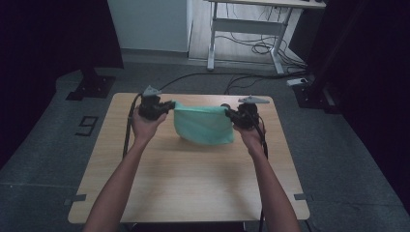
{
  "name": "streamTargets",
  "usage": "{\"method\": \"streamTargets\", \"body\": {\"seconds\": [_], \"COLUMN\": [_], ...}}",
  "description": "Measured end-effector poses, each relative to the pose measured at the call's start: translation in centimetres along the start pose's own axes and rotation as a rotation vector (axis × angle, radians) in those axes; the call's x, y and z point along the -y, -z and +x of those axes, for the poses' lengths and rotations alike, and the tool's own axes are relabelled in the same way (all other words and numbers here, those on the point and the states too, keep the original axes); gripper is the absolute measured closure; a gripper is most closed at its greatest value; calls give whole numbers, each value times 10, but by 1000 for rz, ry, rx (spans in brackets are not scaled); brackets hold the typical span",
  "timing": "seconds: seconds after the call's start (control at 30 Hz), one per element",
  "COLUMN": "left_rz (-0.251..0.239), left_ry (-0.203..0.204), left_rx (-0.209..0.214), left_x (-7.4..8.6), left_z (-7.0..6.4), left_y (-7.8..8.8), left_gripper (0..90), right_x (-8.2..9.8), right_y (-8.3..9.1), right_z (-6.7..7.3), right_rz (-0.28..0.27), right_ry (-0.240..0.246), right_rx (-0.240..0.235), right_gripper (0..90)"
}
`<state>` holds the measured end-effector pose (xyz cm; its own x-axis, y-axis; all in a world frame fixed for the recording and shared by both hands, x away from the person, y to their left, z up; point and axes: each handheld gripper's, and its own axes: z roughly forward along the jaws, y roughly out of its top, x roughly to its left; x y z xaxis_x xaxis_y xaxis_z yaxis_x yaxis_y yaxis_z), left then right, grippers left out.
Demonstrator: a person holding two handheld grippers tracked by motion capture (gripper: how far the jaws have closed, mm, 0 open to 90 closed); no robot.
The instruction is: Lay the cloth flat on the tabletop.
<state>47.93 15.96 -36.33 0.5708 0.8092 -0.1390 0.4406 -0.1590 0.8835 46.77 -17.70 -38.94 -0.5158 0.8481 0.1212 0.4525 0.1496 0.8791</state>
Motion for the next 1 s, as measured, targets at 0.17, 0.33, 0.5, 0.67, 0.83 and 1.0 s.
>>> {"method": "streamTargets", "body": {"seconds": [0.17,0.33,0.5,0.67,0.83,1.0], "left_rz": [-124,-46,102,149,164,181], "left_ry": [-90,-54,12,27,5,16], "left_rx": [21,82,116,126,119,117], "left_x": [-11,63,146,180,185,192], "left_z": [-27,-47,-55,-62,-67,-67], "left_y": [38,39,22,18,19,20], "left_gripper": [857,854,848,843,819,812], "right_x": [-24,28,108,141,153,170], "right_y": [35,43,32,29,31,32], "right_z": [15,28,36,42,49,46], "right_rz": [-208,-148,11,75,114,132], "right_ry": [57,32,-1,7,42,29], "right_rx": [6,-52,-66,-97,-107,-105], "right_gripper": [853,848,838,819,795,801]}}
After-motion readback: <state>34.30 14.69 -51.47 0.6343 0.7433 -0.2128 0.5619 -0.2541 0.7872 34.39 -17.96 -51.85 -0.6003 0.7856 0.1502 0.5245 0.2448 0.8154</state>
